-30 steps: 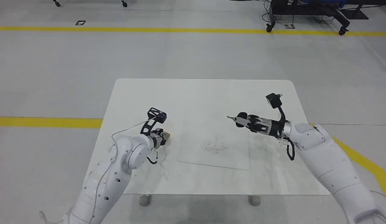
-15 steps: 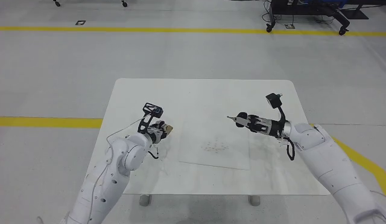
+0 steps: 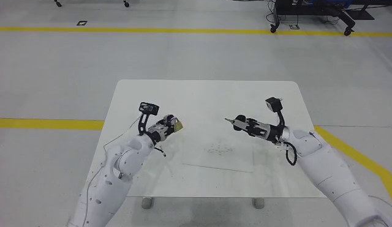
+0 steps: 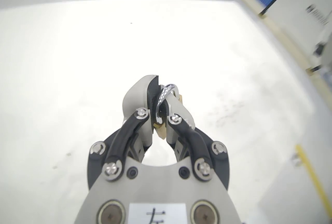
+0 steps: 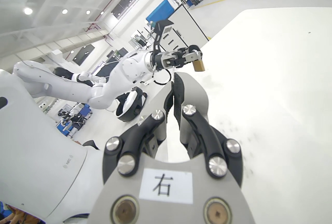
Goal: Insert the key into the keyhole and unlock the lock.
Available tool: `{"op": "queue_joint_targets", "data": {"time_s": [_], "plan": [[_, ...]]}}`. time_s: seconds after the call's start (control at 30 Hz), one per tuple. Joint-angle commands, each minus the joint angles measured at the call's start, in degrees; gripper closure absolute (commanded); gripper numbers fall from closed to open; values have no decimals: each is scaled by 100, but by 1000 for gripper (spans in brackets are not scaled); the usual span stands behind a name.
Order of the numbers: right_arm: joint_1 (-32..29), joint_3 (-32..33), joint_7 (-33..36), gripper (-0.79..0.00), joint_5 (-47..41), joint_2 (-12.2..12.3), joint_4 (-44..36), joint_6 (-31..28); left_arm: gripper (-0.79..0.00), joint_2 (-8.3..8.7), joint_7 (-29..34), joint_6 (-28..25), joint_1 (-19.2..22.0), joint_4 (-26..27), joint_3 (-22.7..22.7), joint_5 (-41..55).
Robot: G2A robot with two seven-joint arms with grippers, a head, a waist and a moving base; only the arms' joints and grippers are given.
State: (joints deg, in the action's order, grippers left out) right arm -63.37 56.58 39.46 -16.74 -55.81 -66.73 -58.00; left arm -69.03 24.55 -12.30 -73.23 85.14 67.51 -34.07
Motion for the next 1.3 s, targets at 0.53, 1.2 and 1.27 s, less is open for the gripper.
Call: {"op": "queue_joint_targets", "data": {"time_s": [0.53, 1.2, 1.27], "plan": [[477, -410, -868, 0, -81, -365, 463, 0, 0, -354, 1205, 70, 1032, -1651, -603, 4134], [329, -323, -1495, 0, 1068, -462, -335, 1779, 0, -987, 2495, 2569, 2839, -4036, -1349, 7019], [329, -323, -1495, 0, 1068, -462, -335, 1779, 0, -987, 2495, 2569, 2839, -4036, -1349, 7019]]}}
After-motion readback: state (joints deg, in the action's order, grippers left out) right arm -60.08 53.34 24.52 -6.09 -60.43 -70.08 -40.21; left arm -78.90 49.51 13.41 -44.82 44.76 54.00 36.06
